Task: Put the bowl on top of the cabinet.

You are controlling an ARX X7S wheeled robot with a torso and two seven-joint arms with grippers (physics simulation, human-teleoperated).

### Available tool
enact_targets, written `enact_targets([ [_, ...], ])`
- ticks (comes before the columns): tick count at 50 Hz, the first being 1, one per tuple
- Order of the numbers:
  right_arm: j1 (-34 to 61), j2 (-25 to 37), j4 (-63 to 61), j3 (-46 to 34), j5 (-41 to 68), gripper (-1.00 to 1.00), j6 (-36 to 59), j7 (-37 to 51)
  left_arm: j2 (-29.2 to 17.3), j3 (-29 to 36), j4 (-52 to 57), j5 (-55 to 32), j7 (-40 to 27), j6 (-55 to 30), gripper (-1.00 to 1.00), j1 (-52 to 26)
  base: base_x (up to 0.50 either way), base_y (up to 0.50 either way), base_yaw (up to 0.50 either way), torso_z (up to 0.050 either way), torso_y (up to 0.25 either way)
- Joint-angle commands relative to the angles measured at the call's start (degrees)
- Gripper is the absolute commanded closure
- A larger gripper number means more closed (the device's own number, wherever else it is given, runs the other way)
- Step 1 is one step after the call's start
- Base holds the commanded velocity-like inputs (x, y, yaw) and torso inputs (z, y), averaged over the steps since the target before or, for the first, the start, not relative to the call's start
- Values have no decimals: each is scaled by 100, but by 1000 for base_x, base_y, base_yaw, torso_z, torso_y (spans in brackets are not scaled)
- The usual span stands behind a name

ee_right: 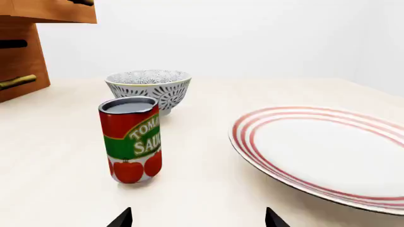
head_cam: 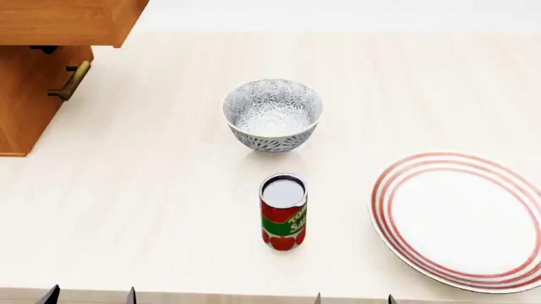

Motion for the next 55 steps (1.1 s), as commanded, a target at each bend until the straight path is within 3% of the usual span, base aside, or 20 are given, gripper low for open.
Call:
enact_targets([
  [1,-45,97,-26,-117,-1,-100,-90,168,-81,68,0,-148,-117,47,-100,-1,0,0,0,0,0],
  [15,-54,323,75,-397,67,-100,-341,463,-307,313,-55,-414,-291,159,-100,14,0,0,0,0,0],
  [55,6,663,80,-860,186,-100,-334,601,-615,811,-5,-512,-555,175,-100,34,0,500,0,0,0],
])
